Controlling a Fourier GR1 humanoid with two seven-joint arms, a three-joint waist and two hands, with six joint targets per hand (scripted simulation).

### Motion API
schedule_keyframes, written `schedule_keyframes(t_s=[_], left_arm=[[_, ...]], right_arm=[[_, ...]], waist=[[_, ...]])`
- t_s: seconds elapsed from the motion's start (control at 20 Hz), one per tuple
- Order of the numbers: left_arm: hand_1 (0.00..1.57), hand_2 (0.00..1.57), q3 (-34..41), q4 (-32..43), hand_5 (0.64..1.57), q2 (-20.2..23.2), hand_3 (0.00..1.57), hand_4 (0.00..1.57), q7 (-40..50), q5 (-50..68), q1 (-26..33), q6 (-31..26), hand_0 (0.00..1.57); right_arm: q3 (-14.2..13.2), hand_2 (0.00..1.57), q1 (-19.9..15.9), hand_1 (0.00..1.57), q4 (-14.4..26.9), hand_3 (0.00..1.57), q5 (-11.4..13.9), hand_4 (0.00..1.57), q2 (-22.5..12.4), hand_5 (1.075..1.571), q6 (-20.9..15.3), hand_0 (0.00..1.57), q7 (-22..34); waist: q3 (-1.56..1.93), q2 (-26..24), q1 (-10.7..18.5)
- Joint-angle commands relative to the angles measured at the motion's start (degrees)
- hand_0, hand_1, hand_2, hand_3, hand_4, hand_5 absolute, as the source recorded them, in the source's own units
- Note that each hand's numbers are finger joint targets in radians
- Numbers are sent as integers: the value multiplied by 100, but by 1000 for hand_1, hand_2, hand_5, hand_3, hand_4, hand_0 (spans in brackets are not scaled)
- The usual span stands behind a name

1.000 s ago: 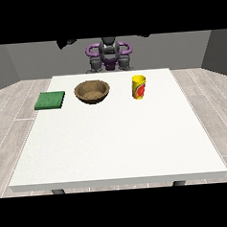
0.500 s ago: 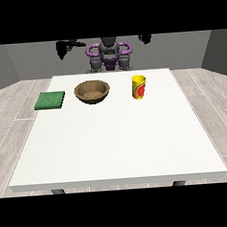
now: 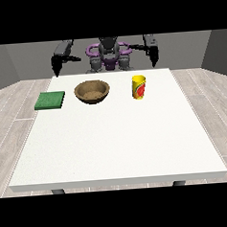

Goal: Pick the cup and pour the ball into the bowl, then pick the bowl and place it on the pad

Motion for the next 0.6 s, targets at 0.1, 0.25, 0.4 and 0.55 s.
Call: schedule_keyframes(t_s=[0.1, 0.25, 0.4, 0.55], left_arm=[[0, 0, 540, 1435, 1250, 255, 0, 0, -495, 28, -641, -130, 0], [0, 0, 414, 1867, 1259, 86, 0, 0, -886, -176, -952, 10, 0], [0, 0, 496, 2329, 1239, 40, 0, 0, -1475, -289, -812, 111, 0], [0, 0, 632, 2833, 1232, 73, 0, 0, -1722, -289, -1105, 174, 0]], right_arm=[[95, 0, -77, 0, 385, 0, 149, 0, -75, 1561, 128, 0, -177], [-160, 0, -566, 0, 907, 0, 33, 0, -202, 1562, 130, 0, -379], [-345, 0, -543, 0, 1119, 0, -184, 0, -457, 1563, 465, 0, -384], [-428, 0, -572, 0, 1317, 0, -306, 0, -628, 1564, 706, 0, -366]], waist=[[-1, -196, -223], [0, 93, -189], [-1, 20, -199], [-1, 21, -298]])
